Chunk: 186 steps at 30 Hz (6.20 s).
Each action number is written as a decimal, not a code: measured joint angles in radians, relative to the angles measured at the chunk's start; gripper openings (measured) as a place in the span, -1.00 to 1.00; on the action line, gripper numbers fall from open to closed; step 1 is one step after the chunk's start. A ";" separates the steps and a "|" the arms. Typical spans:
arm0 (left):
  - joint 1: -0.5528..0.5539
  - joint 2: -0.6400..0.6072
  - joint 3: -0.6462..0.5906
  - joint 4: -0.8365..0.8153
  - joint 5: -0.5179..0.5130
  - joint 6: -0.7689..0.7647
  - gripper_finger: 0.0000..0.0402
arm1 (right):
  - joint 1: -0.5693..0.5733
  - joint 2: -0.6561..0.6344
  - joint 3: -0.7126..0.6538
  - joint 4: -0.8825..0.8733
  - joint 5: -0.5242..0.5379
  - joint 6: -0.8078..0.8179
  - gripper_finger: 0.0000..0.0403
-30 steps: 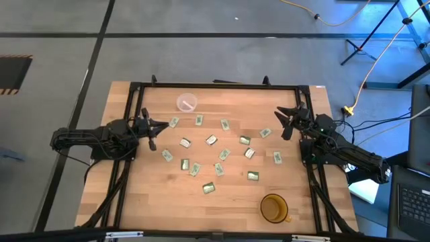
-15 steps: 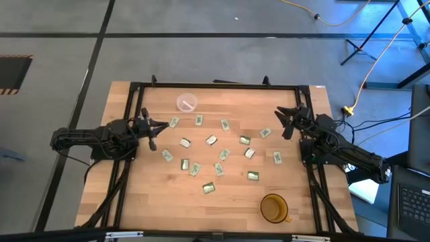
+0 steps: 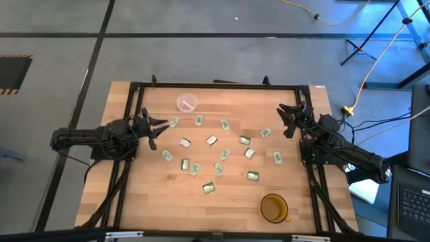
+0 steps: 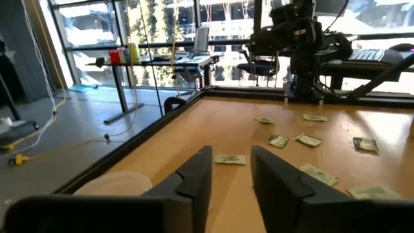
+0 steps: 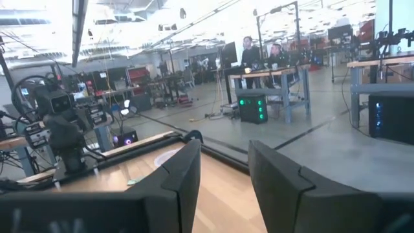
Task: Pick and place Stevia / Truvia into bins
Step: Put the stevia packet into the transparent container
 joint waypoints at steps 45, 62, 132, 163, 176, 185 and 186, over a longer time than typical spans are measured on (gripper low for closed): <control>0.442 1.379 0.600 -0.364 0.141 -0.498 -0.12 | 0.000 0.000 0.000 0.046 0.000 -0.003 -0.33; 0.474 1.544 0.678 -0.467 0.193 -0.519 -0.12 | 0.000 0.000 0.000 0.038 0.000 -0.019 -0.33; 0.653 1.431 0.674 -0.045 0.313 -0.245 -0.97 | 0.000 0.000 0.000 0.035 0.000 -0.027 -0.33; 0.709 1.482 0.729 -0.027 0.361 -0.149 -0.75 | 0.000 0.000 0.000 0.035 0.000 -0.027 -0.33; 0.580 1.482 0.865 -0.075 0.489 0.069 -0.75 | 0.000 0.000 0.000 0.035 0.000 -0.027 -0.33; 0.367 1.516 0.864 -0.172 0.447 0.131 -0.53 | 0.000 0.000 0.000 0.035 0.000 -0.027 -0.33; 0.348 1.523 0.865 -0.176 0.423 0.131 -0.49 | 0.000 0.000 0.000 0.035 0.000 -0.027 -0.33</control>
